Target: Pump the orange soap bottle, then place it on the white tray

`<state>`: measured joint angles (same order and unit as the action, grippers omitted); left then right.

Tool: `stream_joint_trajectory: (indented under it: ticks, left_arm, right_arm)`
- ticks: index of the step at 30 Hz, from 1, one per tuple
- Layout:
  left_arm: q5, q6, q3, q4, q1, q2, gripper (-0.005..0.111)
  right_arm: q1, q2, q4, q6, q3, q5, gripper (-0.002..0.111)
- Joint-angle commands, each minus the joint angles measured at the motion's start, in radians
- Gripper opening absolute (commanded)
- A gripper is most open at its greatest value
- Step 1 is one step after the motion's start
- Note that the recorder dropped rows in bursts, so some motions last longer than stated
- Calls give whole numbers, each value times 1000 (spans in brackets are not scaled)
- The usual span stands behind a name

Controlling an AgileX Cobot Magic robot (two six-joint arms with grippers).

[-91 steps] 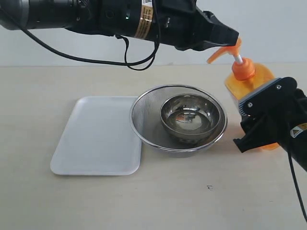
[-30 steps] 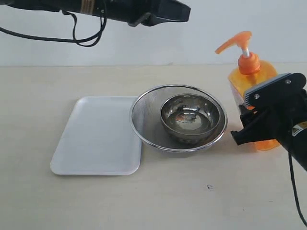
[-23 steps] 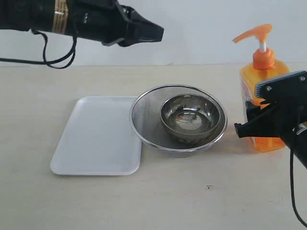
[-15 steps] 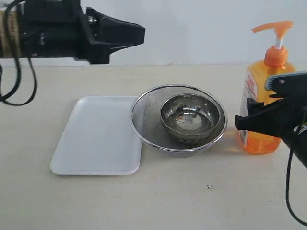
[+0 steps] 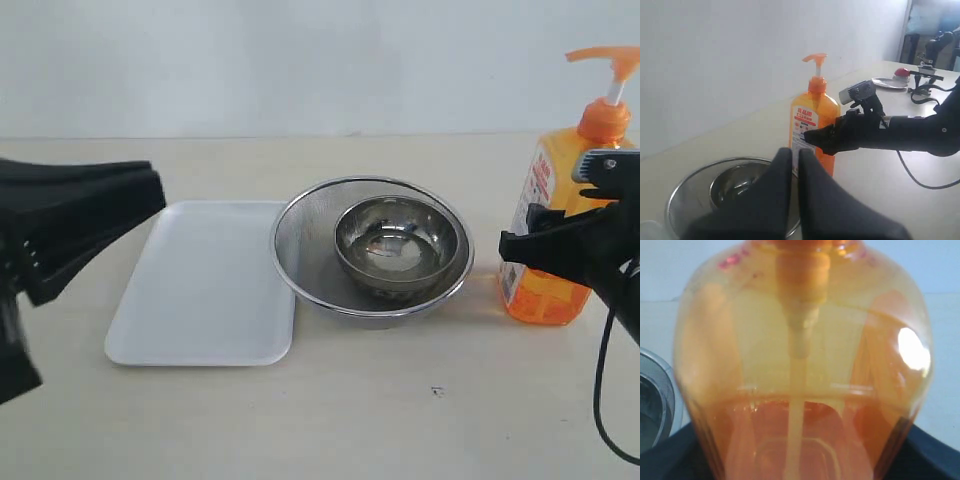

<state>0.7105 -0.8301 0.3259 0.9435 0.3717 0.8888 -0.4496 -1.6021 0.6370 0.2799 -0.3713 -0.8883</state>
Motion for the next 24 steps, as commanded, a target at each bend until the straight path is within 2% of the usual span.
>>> stream_joint_trajectory:
  ticks: [1,5,8,12,24]
  left_arm:
    - [6,61,-100,-125,-2,-108,5]
    - [47,62,-193,-125,-2,-179,5]
    - [57,66,-252,-154,-2,-221,5]
    - [129,90,-323,-204,-2,-276,5]
    - [127,62,-326,-199,-2,-330,5]
  right_arm:
    - [2,4,11,24,-1,47,15]
    - [2,4,11,24,-1,64,47]
    - [2,4,11,13,-1,67,64]
    - [2,1,11,10,-1,69,66]
    - [2,-161,5,-59,-1,-55,66]
